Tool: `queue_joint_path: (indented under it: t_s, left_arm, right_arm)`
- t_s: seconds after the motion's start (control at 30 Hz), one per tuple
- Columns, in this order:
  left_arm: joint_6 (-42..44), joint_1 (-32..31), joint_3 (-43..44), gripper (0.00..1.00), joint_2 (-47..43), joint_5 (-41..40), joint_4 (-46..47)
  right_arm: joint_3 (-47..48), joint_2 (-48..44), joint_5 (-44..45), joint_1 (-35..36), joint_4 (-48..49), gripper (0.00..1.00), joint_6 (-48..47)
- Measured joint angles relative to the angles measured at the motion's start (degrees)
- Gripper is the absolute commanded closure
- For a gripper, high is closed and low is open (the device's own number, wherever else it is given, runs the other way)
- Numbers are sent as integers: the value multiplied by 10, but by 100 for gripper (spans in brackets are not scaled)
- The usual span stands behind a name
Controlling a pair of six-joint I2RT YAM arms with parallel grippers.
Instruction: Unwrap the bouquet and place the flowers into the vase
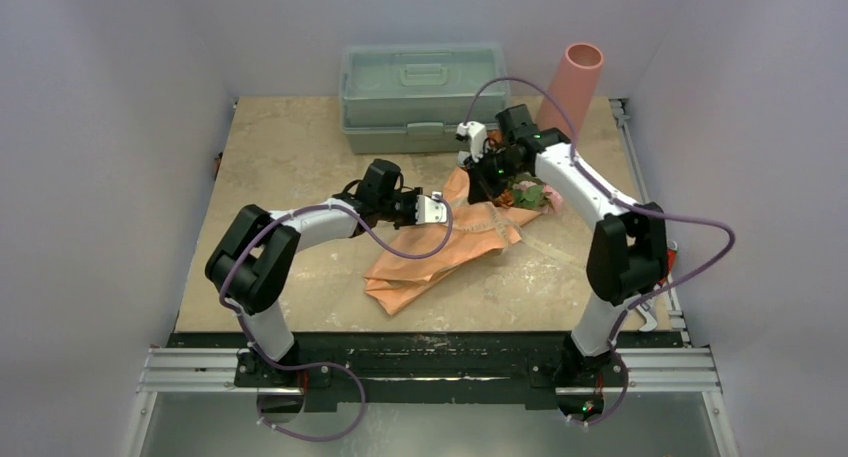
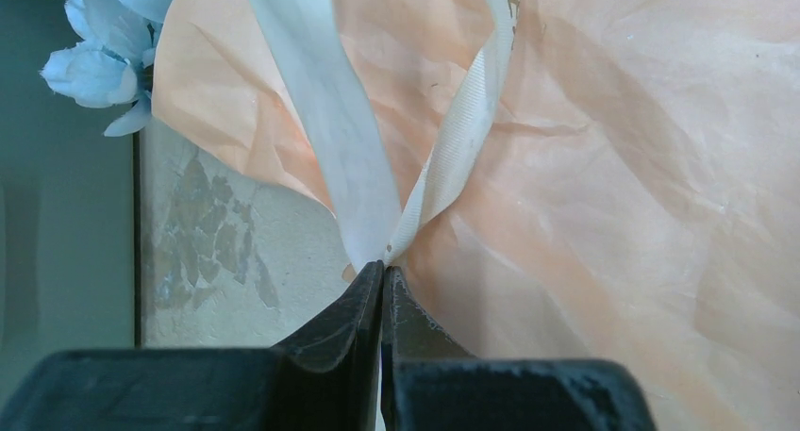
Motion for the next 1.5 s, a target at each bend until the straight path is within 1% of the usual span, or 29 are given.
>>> queue_joint_path:
  t_s: [0.13,0.23,0.47,0.57,0.77,0.93,0.97,1.0,1.03,1.07,1.1,1.13,1.2,1.4,1.5]
  left_arm:
    - [0,0,0,100,0,-3,0]
    - [-1,0,0,100,0,-4,0]
    - [-2,0,0,100,6,-9,0]
    - [-2,1,0,100,7,-9,0]
    - [-6,1,0,100,10,-9,1]
    - [-6,1,0,100,15,-11,1]
    - [-6,1,0,100,16,-11,1]
    - [-6,1,0,100,17,-11,1]
    - [-6,1,0,100,17,-11,1]
    - [-6,1,0,100,18,-11,1]
    - [-6,1,0,100,18,-11,1]
    - [-6,1,0,100,18,-11,1]
    - [-6,1,0,100,19,-11,1]
    - [-6,1,3,100,23,-11,0]
    - [-6,1,3,100,23,-11,0]
  right_arm:
    - [-17,-72,4,-52,-31,100,-19]
    - [-52,-127,21,-84,-55,100,-38]
    - [-187,-245,75,-114,-120,100,-96]
    - [-233,-288,97,-139,-148,100,-125]
    - [-308,-349,160,-169,-177,100,-192]
    - [-374,-359,215,-175,-186,100,-248]
    - [-383,-360,223,-176,-188,96,-255]
    - [-393,-360,229,-176,-191,89,-266]
    - [-398,-359,235,-177,-195,77,-275]
    - [-399,-357,238,-178,-200,58,-285]
    - [-399,-355,240,-178,-203,45,-293]
    - [-399,-352,241,-178,-203,38,-298]
    - [-392,-341,242,-178,-203,35,-309]
    - [-328,-292,236,-185,-173,40,-295]
    - [-293,-248,235,-202,-142,40,-279]
